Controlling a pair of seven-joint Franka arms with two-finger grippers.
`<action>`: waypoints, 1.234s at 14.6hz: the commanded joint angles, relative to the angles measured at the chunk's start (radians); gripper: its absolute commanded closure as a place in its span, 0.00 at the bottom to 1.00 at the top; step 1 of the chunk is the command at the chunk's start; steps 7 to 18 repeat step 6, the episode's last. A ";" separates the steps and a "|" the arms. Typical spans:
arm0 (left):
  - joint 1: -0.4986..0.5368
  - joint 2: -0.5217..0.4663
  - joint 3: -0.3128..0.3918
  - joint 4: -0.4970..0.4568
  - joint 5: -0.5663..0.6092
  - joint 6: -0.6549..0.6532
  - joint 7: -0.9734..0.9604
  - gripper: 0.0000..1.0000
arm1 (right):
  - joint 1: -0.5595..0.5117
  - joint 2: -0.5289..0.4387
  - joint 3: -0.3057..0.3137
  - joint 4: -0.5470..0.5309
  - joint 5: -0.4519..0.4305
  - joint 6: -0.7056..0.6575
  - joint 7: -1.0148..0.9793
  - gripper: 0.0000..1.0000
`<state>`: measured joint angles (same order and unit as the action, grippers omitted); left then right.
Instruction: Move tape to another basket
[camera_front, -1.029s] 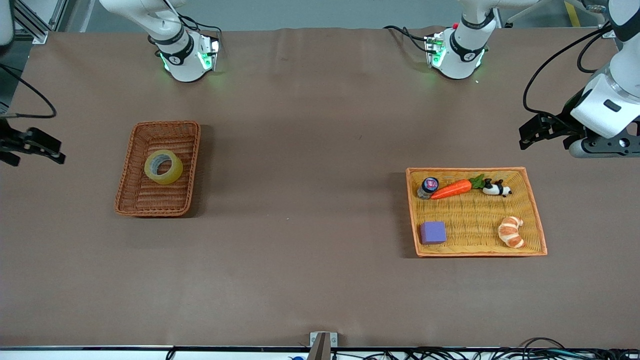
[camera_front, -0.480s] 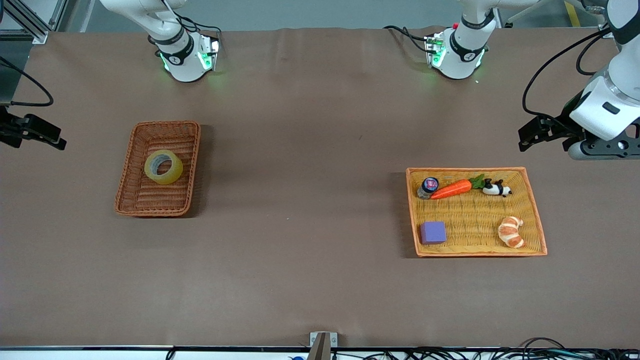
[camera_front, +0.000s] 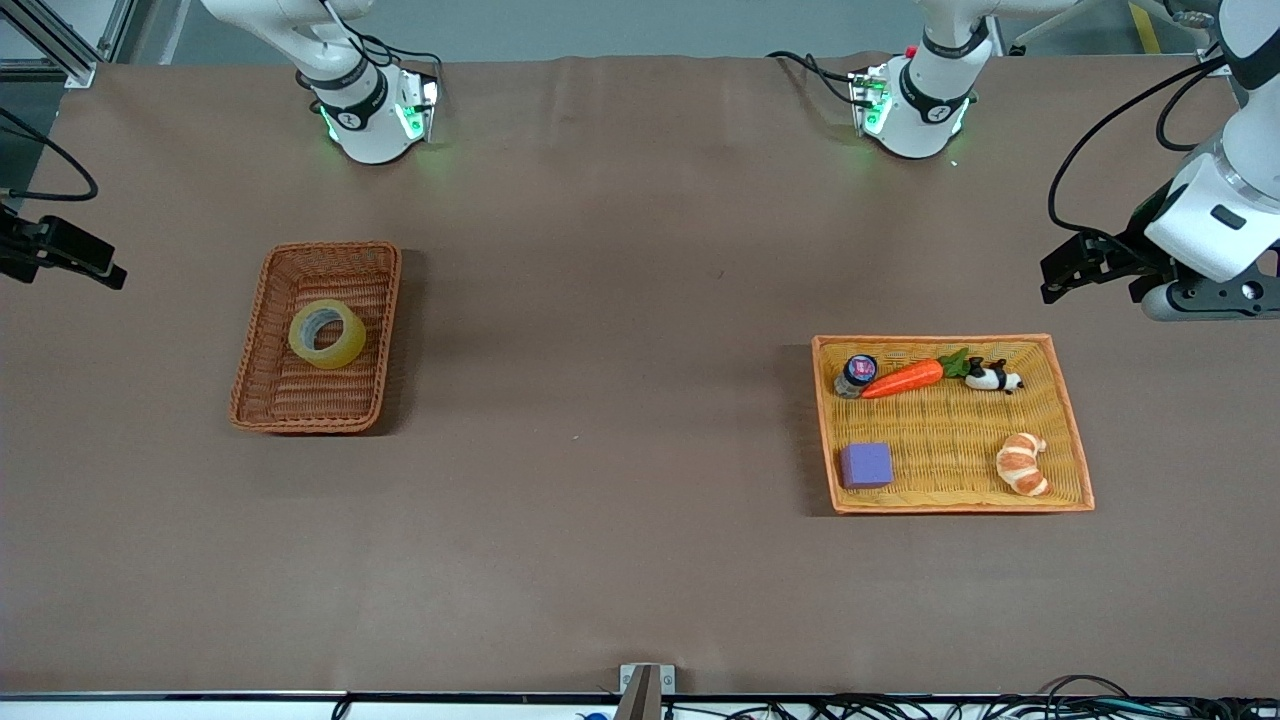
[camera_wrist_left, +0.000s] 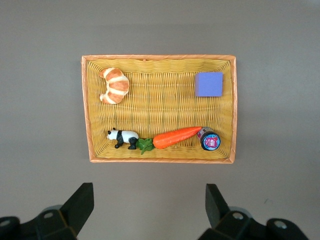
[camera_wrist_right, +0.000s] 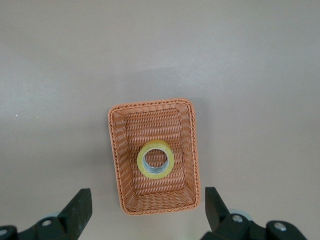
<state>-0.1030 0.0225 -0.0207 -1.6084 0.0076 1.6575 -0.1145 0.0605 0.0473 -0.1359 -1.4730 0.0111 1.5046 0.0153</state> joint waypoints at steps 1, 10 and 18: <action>-0.001 -0.012 0.005 -0.002 0.008 0.004 0.021 0.02 | -0.013 -0.023 0.024 -0.020 -0.010 -0.003 0.022 0.00; 0.000 -0.009 0.005 -0.001 0.006 0.010 0.027 0.02 | -0.013 -0.034 0.024 -0.033 -0.011 0.011 0.022 0.00; 0.000 -0.009 0.005 -0.001 0.006 0.010 0.027 0.02 | -0.013 -0.034 0.024 -0.033 -0.011 0.011 0.022 0.00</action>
